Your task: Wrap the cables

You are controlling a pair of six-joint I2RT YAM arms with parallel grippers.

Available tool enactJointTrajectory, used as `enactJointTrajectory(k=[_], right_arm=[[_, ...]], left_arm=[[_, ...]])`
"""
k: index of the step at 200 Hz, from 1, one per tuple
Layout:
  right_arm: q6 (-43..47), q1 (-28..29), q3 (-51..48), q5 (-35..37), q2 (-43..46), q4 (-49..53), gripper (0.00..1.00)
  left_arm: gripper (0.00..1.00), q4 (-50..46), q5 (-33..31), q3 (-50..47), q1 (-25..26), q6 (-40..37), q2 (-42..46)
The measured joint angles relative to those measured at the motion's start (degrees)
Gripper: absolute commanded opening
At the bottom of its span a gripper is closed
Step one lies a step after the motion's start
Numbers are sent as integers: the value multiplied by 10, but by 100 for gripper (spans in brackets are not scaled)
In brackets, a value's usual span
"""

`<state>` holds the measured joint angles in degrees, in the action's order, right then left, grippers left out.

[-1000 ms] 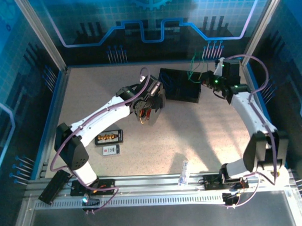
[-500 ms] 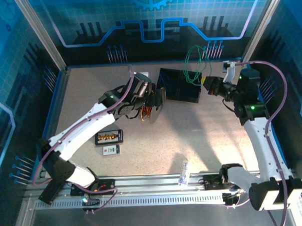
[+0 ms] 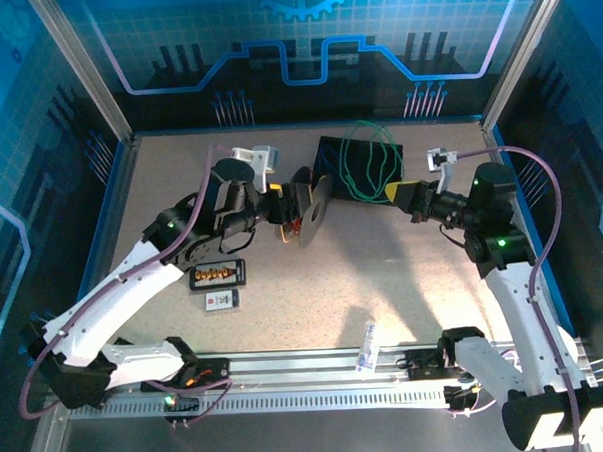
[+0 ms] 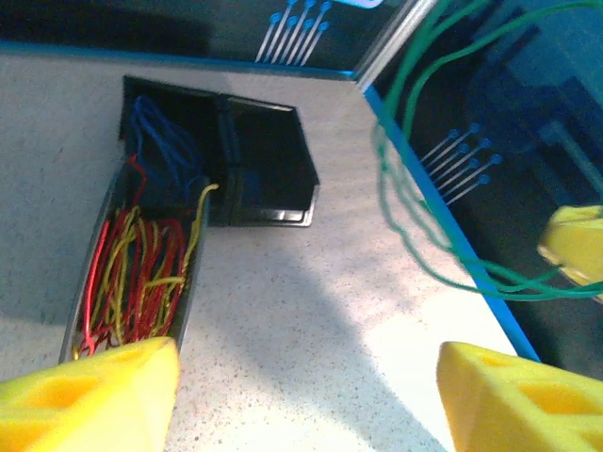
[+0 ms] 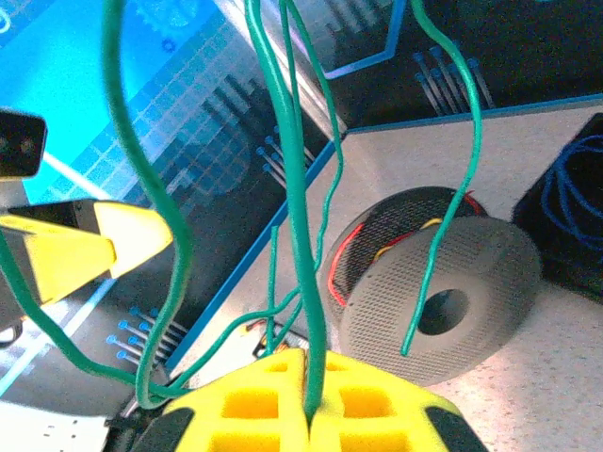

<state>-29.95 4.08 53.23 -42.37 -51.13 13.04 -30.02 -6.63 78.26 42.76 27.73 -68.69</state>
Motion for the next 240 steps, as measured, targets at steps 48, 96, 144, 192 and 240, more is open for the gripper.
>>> enactJointTrajectory(k=[48,96,144,192,240], right_arm=[[64,134,17,134,-1,72,0],[109,212,38,254,-13,109,0],[129,244,43,315,-13,129,0],[130,248,43,348,4,139,0],[114,185,29,352,71,151,0]], left_arm=[[72,13,12,13,57,-31,2],[65,14,21,86,68,-41,-46],[44,6,26,118,68,-35,-99],[0,-8,18,124,59,-18,-118],[0,-16,24,78,-38,-6,-58]])
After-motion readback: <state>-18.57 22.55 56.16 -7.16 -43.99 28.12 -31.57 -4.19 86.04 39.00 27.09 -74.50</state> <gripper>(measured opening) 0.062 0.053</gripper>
